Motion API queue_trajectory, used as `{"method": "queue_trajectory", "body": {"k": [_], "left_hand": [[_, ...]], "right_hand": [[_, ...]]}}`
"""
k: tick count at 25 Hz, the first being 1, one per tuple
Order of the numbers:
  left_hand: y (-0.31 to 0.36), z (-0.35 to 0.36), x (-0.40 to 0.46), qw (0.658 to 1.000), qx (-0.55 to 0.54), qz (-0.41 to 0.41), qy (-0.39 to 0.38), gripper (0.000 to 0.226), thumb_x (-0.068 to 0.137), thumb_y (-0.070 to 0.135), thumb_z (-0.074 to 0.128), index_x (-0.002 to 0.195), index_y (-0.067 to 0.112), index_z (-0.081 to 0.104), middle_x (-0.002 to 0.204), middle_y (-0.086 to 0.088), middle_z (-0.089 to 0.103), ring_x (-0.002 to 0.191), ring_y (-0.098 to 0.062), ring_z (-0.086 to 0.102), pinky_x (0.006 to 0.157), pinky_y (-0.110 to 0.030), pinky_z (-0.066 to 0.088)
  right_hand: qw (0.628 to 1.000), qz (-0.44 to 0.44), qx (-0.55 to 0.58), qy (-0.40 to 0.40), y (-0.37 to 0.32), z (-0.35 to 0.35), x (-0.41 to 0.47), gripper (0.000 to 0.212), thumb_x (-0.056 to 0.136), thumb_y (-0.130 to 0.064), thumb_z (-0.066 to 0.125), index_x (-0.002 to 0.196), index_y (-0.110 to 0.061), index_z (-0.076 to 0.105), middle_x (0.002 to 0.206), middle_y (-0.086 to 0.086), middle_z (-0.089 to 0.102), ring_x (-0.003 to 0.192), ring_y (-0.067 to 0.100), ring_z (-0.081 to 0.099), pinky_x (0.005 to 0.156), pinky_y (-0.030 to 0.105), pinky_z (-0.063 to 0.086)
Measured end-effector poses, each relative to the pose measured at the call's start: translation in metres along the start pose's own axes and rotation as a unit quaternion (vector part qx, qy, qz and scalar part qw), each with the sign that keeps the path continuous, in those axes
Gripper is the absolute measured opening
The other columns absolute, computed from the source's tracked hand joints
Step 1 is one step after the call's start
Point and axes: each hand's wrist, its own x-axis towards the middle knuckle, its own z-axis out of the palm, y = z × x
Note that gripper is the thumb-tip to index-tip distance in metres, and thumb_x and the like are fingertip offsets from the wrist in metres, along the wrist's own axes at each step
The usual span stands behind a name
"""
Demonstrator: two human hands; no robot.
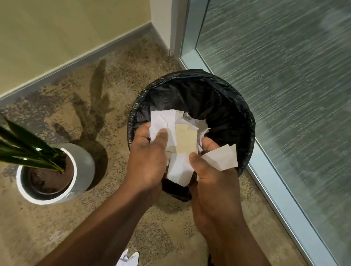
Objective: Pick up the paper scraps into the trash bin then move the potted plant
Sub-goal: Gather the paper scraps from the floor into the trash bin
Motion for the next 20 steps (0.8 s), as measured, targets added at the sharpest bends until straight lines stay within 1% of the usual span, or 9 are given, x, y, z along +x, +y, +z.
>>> {"method": "queue_trajectory", "body": {"k": [2,4,6,8,10,13,14,17,20], "left_hand": [[0.001,0.001,0.003,0.999,-0.016,-0.033,-0.001,0.019,0.105,0.014,0.046,0.113,0.027,0.058,0.086,0.005,0.078,0.082,-0.022,0.076,0.069,-0.054,0.062],[0.002,-0.001,0.004,0.999,-0.021,-0.046,0.000,0.019,0.105,0.014,0.047,0.114,0.027,0.057,0.085,0.006,0.078,0.085,-0.026,0.076,0.069,-0.068,0.056],[0.002,-0.002,0.005,0.999,-0.019,-0.049,0.000,0.016,0.105,0.015,0.048,0.113,0.026,0.057,0.081,0.008,0.078,0.078,-0.022,0.077,0.068,-0.071,0.054],[0.002,-0.002,0.008,0.998,-0.027,-0.063,0.006,0.011,0.103,0.015,0.052,0.109,0.023,0.058,0.078,0.007,0.078,0.072,-0.019,0.077,0.068,-0.069,0.055],[0.000,-0.004,0.011,0.995,-0.049,-0.081,0.016,0.010,0.100,0.012,0.056,0.106,0.019,0.060,0.081,0.001,0.078,0.076,-0.023,0.077,0.069,-0.064,0.059],[-0.003,-0.007,0.015,0.992,-0.069,-0.099,0.035,0.013,0.098,0.009,0.058,0.109,0.017,0.060,0.098,-0.008,0.077,0.088,-0.028,0.076,0.074,-0.055,0.062],[-0.004,-0.008,0.016,0.992,-0.071,-0.101,0.036,0.014,0.099,0.010,0.057,0.110,0.017,0.061,0.100,-0.009,0.077,0.088,-0.029,0.076,0.071,-0.052,0.063],[-0.008,-0.010,0.019,0.992,-0.066,-0.101,0.027,0.014,0.101,0.011,0.056,0.111,0.016,0.064,0.096,-0.007,0.078,0.080,-0.022,0.077,0.060,-0.038,0.061],[-0.010,-0.009,0.020,0.992,-0.050,-0.108,0.032,0.011,0.100,0.013,0.059,0.107,0.014,0.066,0.095,-0.008,0.078,0.081,-0.022,0.077,0.064,-0.037,0.063]], "right_hand": [[1.000,0.009,-0.002,0.014,0.002,-0.002,0.005,0.041,0.093,-0.002,0.063,0.126,-0.024,0.065,0.119,0.005,0.073,0.111,0.026,0.069,0.097,0.050,0.056],[1.000,0.015,-0.003,0.024,0.003,0.000,0.006,0.037,0.092,-0.004,0.065,0.123,-0.024,0.066,0.118,0.005,0.073,0.110,0.026,0.069,0.097,0.050,0.056],[0.999,0.022,0.000,0.030,0.004,0.001,0.007,0.036,0.092,-0.005,0.066,0.122,-0.024,0.066,0.117,0.004,0.073,0.109,0.025,0.070,0.096,0.049,0.056],[0.999,0.020,0.003,0.033,0.005,0.002,0.008,0.037,0.093,-0.004,0.065,0.124,-0.023,0.065,0.115,0.003,0.075,0.107,0.024,0.071,0.096,0.049,0.057],[0.999,0.018,0.010,0.041,0.007,0.003,0.010,0.039,0.093,-0.002,0.064,0.126,-0.023,0.065,0.115,0.004,0.075,0.107,0.025,0.071,0.095,0.049,0.057],[0.998,0.011,0.017,0.064,0.008,0.004,0.010,0.037,0.092,0.003,0.063,0.119,-0.022,0.065,0.111,0.005,0.074,0.104,0.025,0.071,0.084,0.037,0.060],[0.997,0.011,0.025,0.073,0.008,0.004,0.010,0.036,0.091,0.004,0.064,0.115,-0.022,0.065,0.110,0.006,0.073,0.103,0.023,0.070,0.079,0.032,0.059],[0.995,0.011,0.053,0.083,0.007,0.005,0.010,0.034,0.091,0.006,0.065,0.114,-0.019,0.062,0.108,0.008,0.069,0.099,0.021,0.068,0.073,0.025,0.057],[0.995,0.021,0.043,0.092,0.008,0.006,0.009,0.028,0.093,0.002,0.064,0.116,-0.015,0.063,0.096,0.005,0.069,0.087,0.016,0.068,0.070,0.026,0.058]]}}
